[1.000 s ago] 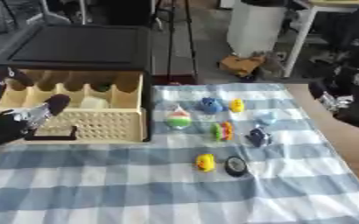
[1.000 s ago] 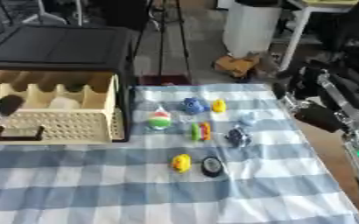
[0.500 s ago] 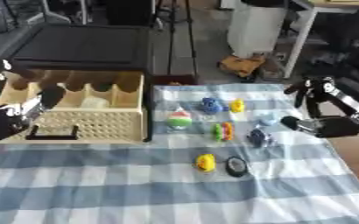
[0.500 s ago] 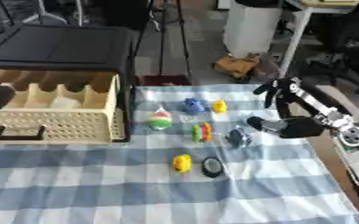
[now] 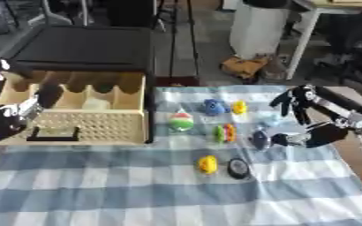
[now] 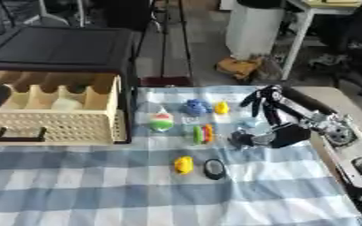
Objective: Pick up objects from table and place into drawer.
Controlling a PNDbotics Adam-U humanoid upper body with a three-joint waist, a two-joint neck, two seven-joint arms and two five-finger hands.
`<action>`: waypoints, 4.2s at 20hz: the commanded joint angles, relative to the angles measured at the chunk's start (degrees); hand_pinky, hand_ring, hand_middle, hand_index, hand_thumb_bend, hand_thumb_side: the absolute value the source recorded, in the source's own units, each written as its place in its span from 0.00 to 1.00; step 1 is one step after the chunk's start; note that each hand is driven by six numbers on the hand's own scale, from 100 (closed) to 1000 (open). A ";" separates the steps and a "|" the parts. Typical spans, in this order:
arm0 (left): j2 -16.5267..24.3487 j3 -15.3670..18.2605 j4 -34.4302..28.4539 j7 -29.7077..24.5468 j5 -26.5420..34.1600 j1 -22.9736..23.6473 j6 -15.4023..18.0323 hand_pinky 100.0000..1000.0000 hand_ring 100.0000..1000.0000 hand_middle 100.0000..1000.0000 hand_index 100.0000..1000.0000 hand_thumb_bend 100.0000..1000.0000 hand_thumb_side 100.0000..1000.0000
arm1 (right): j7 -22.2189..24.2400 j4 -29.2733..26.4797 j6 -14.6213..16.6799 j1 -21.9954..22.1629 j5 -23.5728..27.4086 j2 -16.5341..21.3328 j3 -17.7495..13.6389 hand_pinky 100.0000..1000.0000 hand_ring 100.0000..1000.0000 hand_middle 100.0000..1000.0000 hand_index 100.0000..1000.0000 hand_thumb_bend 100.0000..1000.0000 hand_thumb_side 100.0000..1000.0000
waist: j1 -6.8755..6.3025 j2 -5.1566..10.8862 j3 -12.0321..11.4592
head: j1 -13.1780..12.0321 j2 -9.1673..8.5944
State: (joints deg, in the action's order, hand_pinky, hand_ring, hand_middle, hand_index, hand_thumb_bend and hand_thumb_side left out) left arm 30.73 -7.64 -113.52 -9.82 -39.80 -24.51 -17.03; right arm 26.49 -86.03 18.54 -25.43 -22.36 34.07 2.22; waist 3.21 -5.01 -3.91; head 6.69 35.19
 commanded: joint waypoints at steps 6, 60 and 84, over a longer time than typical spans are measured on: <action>0.26 -0.07 -1.08 0.09 0.88 -0.92 0.39 0.00 0.00 0.00 0.63 0.67 1.00 | 2.03 1.83 1.02 -3.54 -1.30 1.14 1.83 0.14 0.22 0.43 0.72 0.58 0.33 | -0.25 0.63 -0.30 | 0.41 0.52; -0.71 -0.74 -1.08 -1.31 1.76 -1.80 1.58 0.00 0.00 0.00 0.63 0.65 1.00 | 11.06 15.18 2.76 -13.30 -6.54 -10.31 9.12 0.11 0.19 0.40 0.67 0.54 0.30 | -1.29 -0.22 -2.38 | 2.07 0.83; -0.84 -0.72 -1.08 -1.37 1.77 -1.92 1.68 0.00 0.00 0.00 0.63 0.64 1.00 | 11.95 18.89 3.42 -12.59 -8.41 -11.23 9.13 0.11 0.19 0.40 0.67 0.54 0.30 | -1.70 -0.66 -2.95 | 2.31 0.74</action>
State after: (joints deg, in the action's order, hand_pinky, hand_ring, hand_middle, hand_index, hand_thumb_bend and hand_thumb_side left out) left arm 29.23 -8.66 -113.52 -11.21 -38.29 -25.39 -15.40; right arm 38.42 -66.96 21.94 -37.21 -30.23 21.94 11.67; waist 1.79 -6.30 -6.77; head 8.76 35.69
